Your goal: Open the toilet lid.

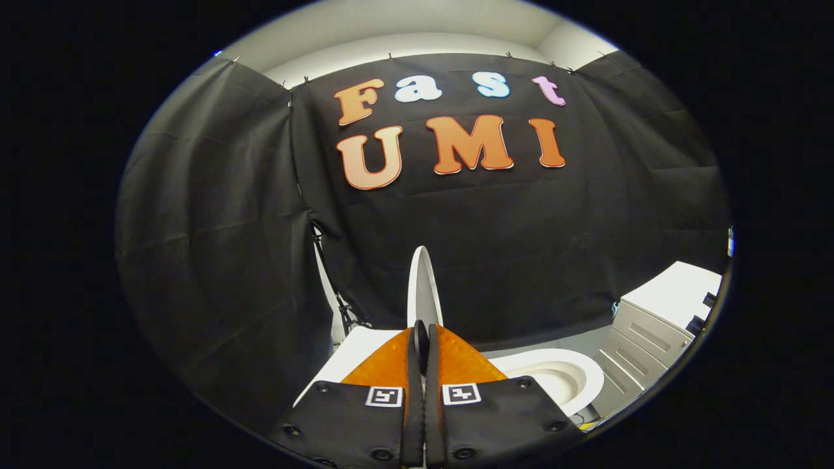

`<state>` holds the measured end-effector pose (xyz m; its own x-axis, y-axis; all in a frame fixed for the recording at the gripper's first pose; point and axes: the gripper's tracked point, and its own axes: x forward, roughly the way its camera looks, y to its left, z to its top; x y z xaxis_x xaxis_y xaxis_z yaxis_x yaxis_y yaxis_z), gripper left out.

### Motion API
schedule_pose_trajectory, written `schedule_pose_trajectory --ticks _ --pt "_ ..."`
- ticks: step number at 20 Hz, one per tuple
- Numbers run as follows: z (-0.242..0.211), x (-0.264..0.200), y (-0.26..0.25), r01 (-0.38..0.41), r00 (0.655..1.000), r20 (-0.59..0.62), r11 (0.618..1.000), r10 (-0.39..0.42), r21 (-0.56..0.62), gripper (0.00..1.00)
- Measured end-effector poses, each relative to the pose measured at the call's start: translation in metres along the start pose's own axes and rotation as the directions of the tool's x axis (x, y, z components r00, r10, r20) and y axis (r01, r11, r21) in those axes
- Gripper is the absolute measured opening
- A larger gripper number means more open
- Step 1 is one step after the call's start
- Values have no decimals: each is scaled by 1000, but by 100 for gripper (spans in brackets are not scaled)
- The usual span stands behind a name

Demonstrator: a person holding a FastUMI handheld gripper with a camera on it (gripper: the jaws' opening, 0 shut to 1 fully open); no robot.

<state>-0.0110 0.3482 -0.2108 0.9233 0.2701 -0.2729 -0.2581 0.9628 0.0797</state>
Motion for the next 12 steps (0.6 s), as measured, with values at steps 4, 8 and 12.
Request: schedule_pose_trajectory --ticks 4,8,12 --pt "-5 0 20 -21 1000 -6 999 21 -25 9" --pt "-11 2 39 -34 999 -11 998 34 -55 9" --pt "-18 6 61 -65 998 -23 994 63 -85 9"
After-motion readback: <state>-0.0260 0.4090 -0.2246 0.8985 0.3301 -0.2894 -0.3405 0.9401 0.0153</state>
